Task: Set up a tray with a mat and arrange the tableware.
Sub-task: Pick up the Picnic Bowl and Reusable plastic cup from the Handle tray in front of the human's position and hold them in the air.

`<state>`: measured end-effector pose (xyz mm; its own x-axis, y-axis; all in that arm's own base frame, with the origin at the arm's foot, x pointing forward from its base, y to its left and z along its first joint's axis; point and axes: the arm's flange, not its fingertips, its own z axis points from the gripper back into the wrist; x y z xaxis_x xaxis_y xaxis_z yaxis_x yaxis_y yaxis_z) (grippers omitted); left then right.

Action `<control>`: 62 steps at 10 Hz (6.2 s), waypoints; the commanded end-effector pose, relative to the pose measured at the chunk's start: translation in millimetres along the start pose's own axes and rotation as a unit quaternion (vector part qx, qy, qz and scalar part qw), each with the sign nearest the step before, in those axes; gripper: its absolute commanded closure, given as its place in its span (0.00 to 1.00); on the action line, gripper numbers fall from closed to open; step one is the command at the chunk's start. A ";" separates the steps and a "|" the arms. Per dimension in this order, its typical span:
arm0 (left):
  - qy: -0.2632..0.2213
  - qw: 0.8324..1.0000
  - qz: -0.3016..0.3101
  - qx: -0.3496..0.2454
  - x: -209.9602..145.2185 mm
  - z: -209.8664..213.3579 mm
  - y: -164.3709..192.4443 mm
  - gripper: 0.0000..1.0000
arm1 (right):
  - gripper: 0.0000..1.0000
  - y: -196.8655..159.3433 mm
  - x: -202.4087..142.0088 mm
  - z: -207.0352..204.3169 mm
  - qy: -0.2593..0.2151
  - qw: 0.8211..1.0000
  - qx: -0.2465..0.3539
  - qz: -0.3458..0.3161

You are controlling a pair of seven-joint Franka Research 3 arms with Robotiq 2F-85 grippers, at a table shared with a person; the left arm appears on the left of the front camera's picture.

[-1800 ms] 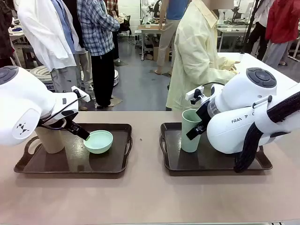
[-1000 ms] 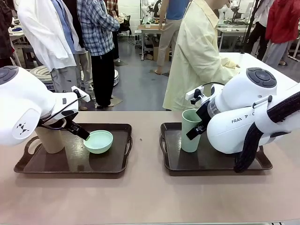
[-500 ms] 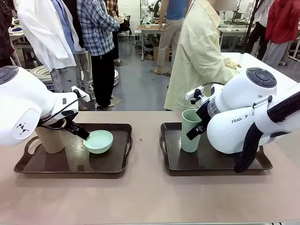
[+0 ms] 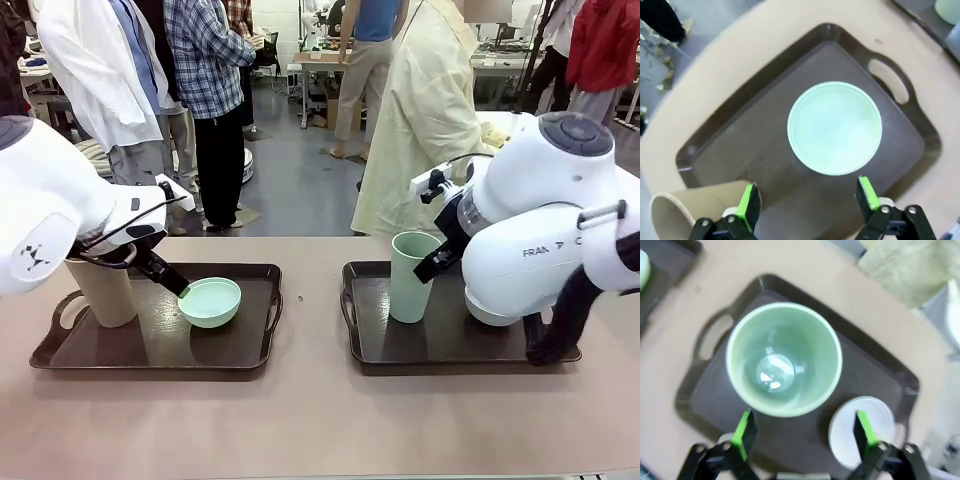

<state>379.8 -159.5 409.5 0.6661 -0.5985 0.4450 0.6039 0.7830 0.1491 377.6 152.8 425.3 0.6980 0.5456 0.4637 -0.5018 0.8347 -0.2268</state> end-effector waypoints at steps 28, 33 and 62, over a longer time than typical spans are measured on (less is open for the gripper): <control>-0.051 0.839 0.415 -0.348 -187.0 126.0 224.0 0.00 | 0.00 -240.6 -249.2 124.3 -0.050 0.869 0.307 -0.386; -0.051 0.839 0.415 -0.348 -187.0 126.0 224.0 0.00 | 0.00 -240.6 -249.2 124.3 -0.050 0.869 0.307 -0.386; -0.051 0.839 0.415 -0.348 -187.0 126.0 224.0 0.00 | 0.00 -240.6 -249.2 124.3 -0.050 0.869 0.307 -0.386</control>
<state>334.3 148.5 470.3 0.9656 0.1441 0.2165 0.0805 0.6262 -0.7755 259.3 -191.9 471.8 0.9182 -0.1993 0.3423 -0.0821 0.7496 0.6568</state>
